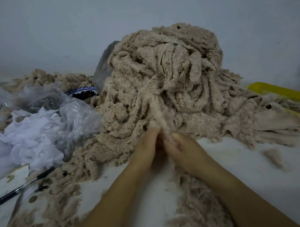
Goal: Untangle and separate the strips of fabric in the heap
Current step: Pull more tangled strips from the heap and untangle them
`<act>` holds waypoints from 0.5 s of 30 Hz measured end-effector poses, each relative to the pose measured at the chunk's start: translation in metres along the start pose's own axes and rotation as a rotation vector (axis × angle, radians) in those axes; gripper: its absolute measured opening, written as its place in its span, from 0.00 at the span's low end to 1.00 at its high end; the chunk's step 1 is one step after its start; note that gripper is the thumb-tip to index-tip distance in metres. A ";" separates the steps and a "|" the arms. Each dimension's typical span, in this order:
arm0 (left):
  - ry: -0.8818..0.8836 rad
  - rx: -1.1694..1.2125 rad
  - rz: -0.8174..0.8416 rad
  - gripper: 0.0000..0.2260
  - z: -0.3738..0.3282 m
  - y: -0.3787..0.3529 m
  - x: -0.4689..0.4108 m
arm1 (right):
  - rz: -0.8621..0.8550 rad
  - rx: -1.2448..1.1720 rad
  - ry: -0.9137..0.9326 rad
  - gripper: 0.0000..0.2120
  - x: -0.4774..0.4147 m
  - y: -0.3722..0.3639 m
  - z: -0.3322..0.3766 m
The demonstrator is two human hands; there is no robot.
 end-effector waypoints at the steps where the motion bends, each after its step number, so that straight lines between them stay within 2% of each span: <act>1: 0.089 0.221 0.013 0.17 0.005 0.001 -0.004 | 0.076 0.074 0.047 0.18 0.003 -0.011 0.007; 3: 0.120 0.512 0.085 0.15 0.004 0.002 -0.009 | 0.193 0.212 0.116 0.21 0.007 -0.028 0.012; 5: 0.114 0.750 0.121 0.12 0.000 0.008 -0.014 | 0.273 0.293 0.114 0.20 0.009 -0.034 0.009; 8: 0.123 0.977 0.053 0.13 -0.003 0.020 -0.019 | 0.258 0.322 0.041 0.20 0.006 -0.025 -0.002; 10: 0.059 0.872 0.059 0.14 -0.011 0.020 -0.017 | 0.171 0.337 0.008 0.21 0.003 -0.015 -0.009; 13: -0.079 0.390 0.132 0.14 -0.020 0.007 -0.006 | -0.003 0.265 -0.034 0.16 0.002 0.003 -0.020; 15: -0.131 0.143 0.212 0.16 -0.017 -0.008 0.005 | -0.093 0.141 -0.103 0.08 0.001 0.014 -0.028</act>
Point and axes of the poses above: each hand's wrist, its own x-axis away from the middle knuckle, its own y-axis out of the back of the hand, z = x × y, the point moved 7 cm from there along -x, towards the middle knuckle, and after that the axes turned 3 degrees about -x, right-handed, at the moved point
